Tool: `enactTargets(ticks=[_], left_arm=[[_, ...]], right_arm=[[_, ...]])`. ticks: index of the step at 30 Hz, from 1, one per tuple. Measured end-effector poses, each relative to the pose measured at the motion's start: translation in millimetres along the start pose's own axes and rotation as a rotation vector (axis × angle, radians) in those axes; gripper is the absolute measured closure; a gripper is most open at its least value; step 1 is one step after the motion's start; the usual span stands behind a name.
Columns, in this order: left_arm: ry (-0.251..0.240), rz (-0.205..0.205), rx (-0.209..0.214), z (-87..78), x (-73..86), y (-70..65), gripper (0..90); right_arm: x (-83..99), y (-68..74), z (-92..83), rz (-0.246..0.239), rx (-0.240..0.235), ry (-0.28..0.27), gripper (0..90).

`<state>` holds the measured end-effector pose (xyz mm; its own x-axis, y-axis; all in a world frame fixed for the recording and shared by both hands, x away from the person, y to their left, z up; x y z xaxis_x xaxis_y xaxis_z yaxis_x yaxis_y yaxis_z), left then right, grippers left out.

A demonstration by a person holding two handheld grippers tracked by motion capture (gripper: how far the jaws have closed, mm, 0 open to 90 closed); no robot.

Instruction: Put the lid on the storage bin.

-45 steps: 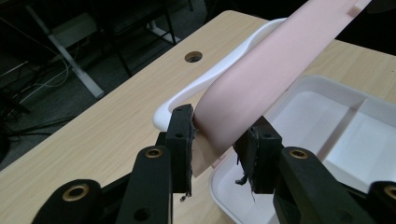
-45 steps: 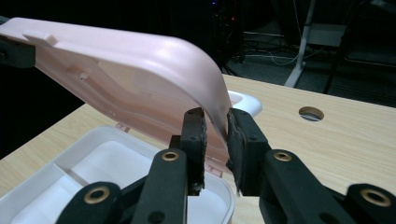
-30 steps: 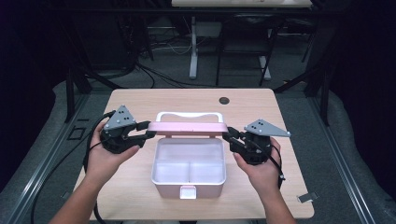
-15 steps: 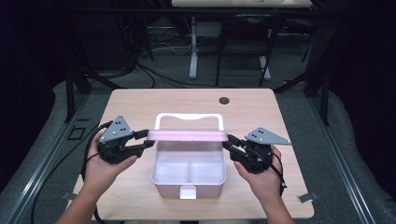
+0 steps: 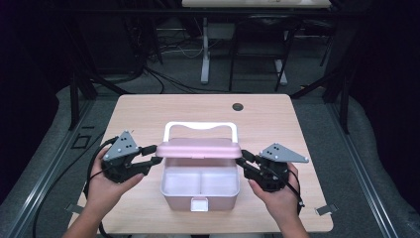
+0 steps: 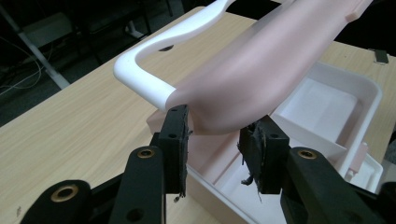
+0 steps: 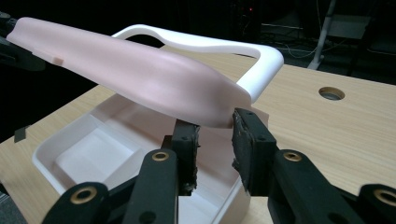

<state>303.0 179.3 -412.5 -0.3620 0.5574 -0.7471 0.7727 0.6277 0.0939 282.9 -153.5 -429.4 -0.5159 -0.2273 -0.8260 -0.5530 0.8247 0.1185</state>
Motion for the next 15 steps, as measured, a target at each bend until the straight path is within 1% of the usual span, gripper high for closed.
enactTargets(ticks=[3,7,8,10,11,12,14,15], left_arm=[[-0.003,0.0,0.004,-0.2,3.6,-2.0,63.7],[-0.004,0.003,0.006,0.1,8.3,-5.1,63.8],[-0.009,0.002,0.006,0.3,10.9,-6.9,64.0],[-0.009,0.004,0.005,0.2,12.1,-7.6,64.4],[-0.01,0.002,0.008,0.4,13.3,-8.6,64.5],[-0.008,0.005,0.011,0.1,16.2,-10.3,64.7],[-0.007,0.009,0.015,-0.4,19.4,-12.6,65.2],[-0.007,0.008,0.018,-0.7,20.8,-13.9,65.3]], right_arm=[[3.3,0.9,0.3,0.001,-0.002,-0.002,70.5],[7.8,1.4,-0.7,-0.011,-0.002,0.007,70.3],[8.8,1.7,-0.8,-0.009,-0.013,0.003,70.2],[10.6,2.0,-1.0,-0.013,-0.019,0.001,69.8],[11.4,2.2,-1.2,-0.017,-0.032,-0.002,69.6],[13.2,2.9,-1.3,-0.017,-0.004,0.004,69.5],[15.6,4.2,-1.2,-0.023,-0.004,0.006,69.4],[17.0,4.9,-1.3,-0.022,0.002,0.008,69.4]])
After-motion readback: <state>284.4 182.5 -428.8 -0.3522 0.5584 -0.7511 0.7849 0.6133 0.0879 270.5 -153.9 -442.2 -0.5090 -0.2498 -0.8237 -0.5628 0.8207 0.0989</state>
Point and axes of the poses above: each handheld gripper's, and its own axes: z roughly forward along the jaws, x roughly out of its underside, y roughly to its left, the point moved 3 cm from there along z, roughly forward along the jaws, and after that the axes turned 10 degrees about y, right-handed, at the moved point
